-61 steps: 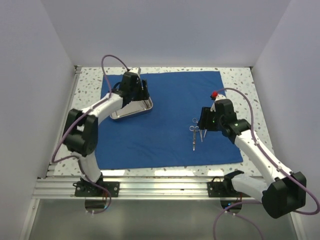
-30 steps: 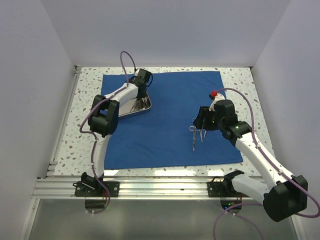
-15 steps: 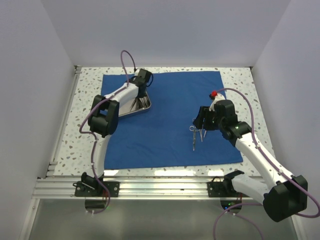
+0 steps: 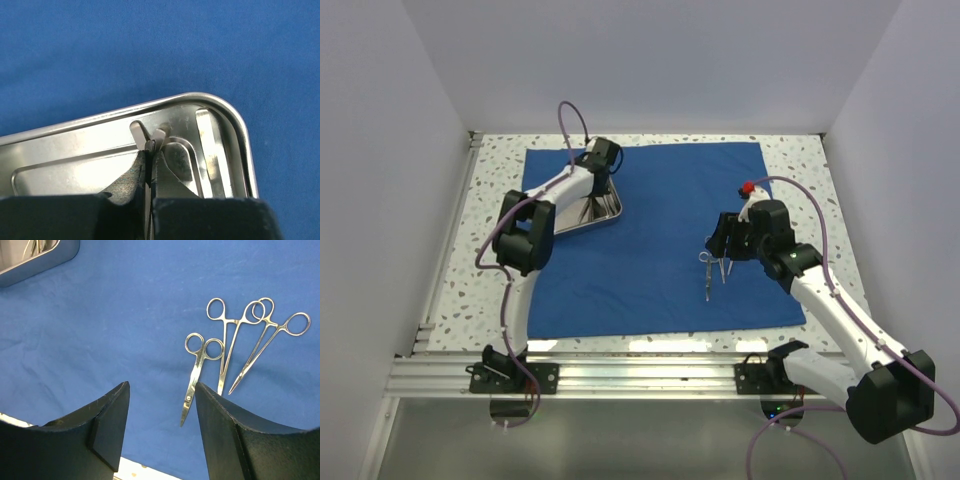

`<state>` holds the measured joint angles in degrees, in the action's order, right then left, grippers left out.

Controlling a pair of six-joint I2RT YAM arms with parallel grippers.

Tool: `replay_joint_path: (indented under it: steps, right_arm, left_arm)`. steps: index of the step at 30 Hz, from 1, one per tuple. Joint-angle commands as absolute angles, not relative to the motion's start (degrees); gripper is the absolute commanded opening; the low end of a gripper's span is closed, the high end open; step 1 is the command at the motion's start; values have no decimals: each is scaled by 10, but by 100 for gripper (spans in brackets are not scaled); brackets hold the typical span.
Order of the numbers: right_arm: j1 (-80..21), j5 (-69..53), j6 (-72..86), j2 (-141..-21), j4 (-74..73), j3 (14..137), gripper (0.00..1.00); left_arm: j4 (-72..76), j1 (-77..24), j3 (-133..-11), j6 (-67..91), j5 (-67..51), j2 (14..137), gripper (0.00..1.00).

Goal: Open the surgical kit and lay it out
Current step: Pick up the medical item from the container.

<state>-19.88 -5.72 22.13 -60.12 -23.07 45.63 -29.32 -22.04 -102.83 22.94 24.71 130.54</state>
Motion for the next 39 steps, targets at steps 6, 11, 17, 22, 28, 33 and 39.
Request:
replay_joint_path:
  steps: [6, 11, 17, 22, 28, 33, 39]
  right_arm:
    - [-200, -64, 229, -607, -209, 453, 59]
    - [-200, -66, 231, -610, -207, 452, 59]
    - [-202, -70, 230, -615, -200, 449, 59]
    - [-215, -139, 222, -610, -150, 432, 60]
    - [-315, -140, 270, -682, -33, 439, 60]
    - [-354, -194, 323, -846, 82, 514, 45]
    - [-356, -206, 329, -997, 114, 697, 24]
  left_arm:
    - [-300, -215, -1013, 230, 243, 1255, 0]
    - [-294, -215, -1002, 230, 244, 1236, 0]
    - [-287, -215, -991, 230, 239, 1216, 0]
    - [-244, -215, -954, 220, 208, 1186, 0]
    - [-168, -198, -888, 219, 36, 1151, 0]
    - [-94, -164, -812, 233, -107, 1093, 0]
    - [-36, -131, -752, 250, -199, 1050, 0]
